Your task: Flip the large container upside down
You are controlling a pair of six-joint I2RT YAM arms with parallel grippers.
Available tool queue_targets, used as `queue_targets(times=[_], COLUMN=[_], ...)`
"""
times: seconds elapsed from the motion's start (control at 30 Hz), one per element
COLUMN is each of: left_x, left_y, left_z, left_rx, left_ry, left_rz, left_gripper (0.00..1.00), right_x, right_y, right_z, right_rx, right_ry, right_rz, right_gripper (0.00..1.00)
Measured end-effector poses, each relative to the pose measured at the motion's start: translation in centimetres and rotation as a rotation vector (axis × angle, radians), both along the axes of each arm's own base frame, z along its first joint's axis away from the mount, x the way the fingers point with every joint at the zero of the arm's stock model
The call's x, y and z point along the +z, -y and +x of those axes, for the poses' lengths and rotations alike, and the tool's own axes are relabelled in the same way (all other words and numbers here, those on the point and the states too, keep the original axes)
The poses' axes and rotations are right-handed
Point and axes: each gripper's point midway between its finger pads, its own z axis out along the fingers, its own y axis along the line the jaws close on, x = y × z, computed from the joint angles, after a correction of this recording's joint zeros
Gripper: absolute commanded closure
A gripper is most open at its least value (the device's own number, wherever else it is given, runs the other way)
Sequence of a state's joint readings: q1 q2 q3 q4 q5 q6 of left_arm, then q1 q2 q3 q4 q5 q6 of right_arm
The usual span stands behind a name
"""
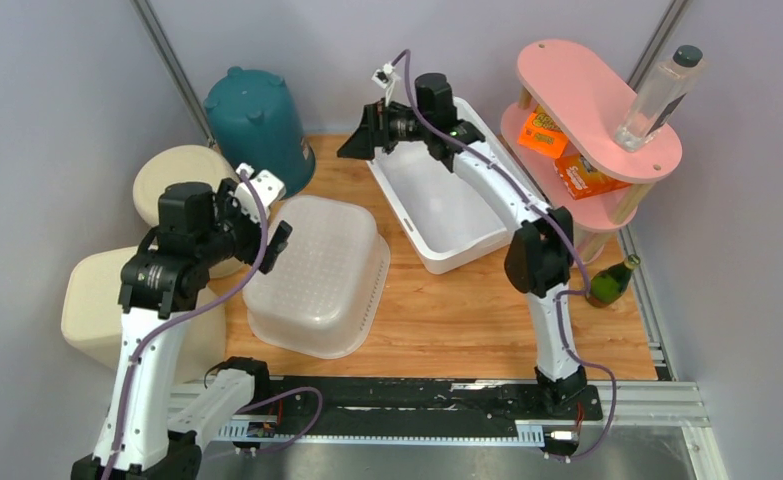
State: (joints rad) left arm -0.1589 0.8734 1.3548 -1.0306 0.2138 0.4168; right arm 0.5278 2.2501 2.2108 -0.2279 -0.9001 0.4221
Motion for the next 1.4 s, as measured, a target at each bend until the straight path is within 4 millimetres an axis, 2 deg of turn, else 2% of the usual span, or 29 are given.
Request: queue_targets(times=[0.13,0.23,0.33,0.43,0.53,0.67,0.77,0.93,1.0,1.13,1.3,1.4], left_x=[-2.7,-4.9,-6.2,-7.3,-8.6,-9.9,-11.0,-13.5,-14.3,-14.4,-14.8,-14.5], left_y=[2.7,4.9,7.6,10.6,13.0,15.6,17.2,19.3,19.7,19.7,16.7,14.7], left_z=[0.0,-0.1,-0.5,0.1,1.0,1.7,2.1,3.2,3.5,4.0,5.3,6.0], left_rx=[-0.091,-0.168,-0.259,-0.331,-0.372,-0.412,-0.425,-0.403,-0.385,-0.342,-0.207,-0.130], left_ry=[-0.132,-0.233,-0.318,-0.403,-0.463,-0.492,-0.525,-0.645,-0.678,-0.663,-0.601,-0.569], left_rz=[-0.070,-0.101,-0.132,-0.176,-0.206,-0.210,-0.222,-0.267,-0.282,-0.278,-0.268,-0.262], left_gripper=[0.09,0.09,0.11,0.12,0.13,0.13,0.13,0.12,0.12,0.10,0.10,0.09], right_x=[2.6,3.7,4.4,4.7,4.0,1.0,-1.8,-5.4,-6.2,-8.4,-11.6,-13.0], right_y=[4.1,8.3,12.4,16.1,19.2,22.4,23.9,24.5,24.1,22.4,20.7,19.9], right_z=[0.8,0.0,-2.5,-6.0,-9.1,-12.4,-14.1,-15.2,-15.4,-16.1,-17.2,-17.2], right_rx=[-0.128,-0.218,-0.249,-0.244,-0.226,-0.171,-0.104,0.019,0.073,0.203,0.342,0.378], right_ry=[0.182,0.359,0.527,0.682,0.776,0.834,0.845,0.869,0.897,0.953,0.974,0.983], right_rz=[-0.079,-0.193,-0.318,-0.445,-0.550,-0.681,-0.758,-0.830,-0.842,-0.854,-0.876,-0.888], right_gripper=[0.00,0.00,0.00,0.00,0.01,0.01,0.01,0.02,0.03,0.03,0.04,0.10])
